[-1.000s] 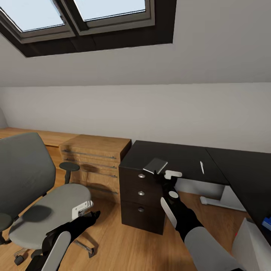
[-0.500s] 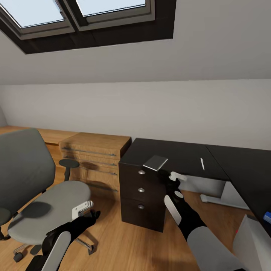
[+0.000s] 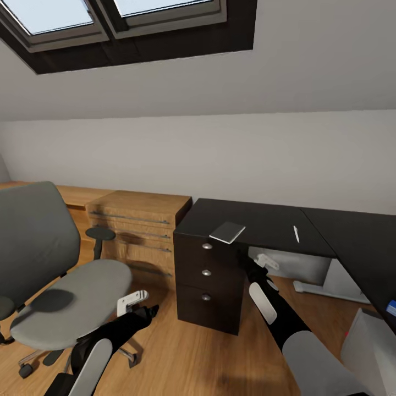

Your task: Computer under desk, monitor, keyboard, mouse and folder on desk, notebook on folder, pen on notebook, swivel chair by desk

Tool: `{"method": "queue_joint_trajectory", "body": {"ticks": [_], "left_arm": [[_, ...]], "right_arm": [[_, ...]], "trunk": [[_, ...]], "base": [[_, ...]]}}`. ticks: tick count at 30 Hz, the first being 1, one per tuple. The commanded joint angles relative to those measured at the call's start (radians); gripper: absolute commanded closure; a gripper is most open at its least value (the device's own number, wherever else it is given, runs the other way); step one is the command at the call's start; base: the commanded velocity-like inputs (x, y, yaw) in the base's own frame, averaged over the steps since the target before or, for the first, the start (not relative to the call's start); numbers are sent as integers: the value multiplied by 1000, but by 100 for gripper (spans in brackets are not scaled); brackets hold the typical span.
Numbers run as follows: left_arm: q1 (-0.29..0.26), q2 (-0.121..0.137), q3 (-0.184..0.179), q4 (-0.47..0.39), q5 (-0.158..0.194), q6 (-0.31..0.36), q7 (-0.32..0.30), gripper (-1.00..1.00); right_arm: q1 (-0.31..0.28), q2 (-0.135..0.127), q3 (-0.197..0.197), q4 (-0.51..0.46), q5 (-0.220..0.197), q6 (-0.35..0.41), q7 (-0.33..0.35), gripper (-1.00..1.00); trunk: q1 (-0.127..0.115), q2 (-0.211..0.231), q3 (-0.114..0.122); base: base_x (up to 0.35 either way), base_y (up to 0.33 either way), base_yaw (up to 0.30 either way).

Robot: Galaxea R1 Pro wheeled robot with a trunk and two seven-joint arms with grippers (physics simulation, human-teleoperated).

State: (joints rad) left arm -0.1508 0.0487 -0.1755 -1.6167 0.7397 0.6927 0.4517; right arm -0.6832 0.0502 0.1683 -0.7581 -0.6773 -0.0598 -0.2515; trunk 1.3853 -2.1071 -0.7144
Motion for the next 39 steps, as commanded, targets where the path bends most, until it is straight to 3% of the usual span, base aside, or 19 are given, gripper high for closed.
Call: {"method": "queue_joint_trajectory", "body": {"ticks": [1, 2, 14, 18, 25, 39], "left_arm": [[-1, 0, -3, -2, 11, 2, 9, -100], [-13, -8, -6, -2, 13, 6, -43, -100], [-18, -5, 1, 17, 12, 8, -63, -100], [-17, -15, 1, 40, 7, 9, -59, -100], [-16, -10, 1, 49, 11, 10, -59, -100], [-16, 2, 1, 53, 15, 9, -59, -100]], "right_arm": [[-1, -1, 5, 0, -15, -6, -5, -100], [-1, -1, 6, -1, -31, -6, -2, -100], [5, 1, 8, -3, -34, -6, 23, -100], [21, 20, 13, 0, -37, -12, 45, -100], [22, 22, 13, -7, -6, -18, 24, -100], [25, 18, 11, -13, -2, -20, 99, -100]], "trunk": [[4, -8, -4], [8, -15, -7], [54, -99, -45], [54, -99, -45], [54, -99, -45], [46, -85, -39]], "base": [[0, 0, 0], [0, 0, 0], [0, 0, 0], [0, 0, 0], [0, 0, 0], [0, 0, 0]]}}
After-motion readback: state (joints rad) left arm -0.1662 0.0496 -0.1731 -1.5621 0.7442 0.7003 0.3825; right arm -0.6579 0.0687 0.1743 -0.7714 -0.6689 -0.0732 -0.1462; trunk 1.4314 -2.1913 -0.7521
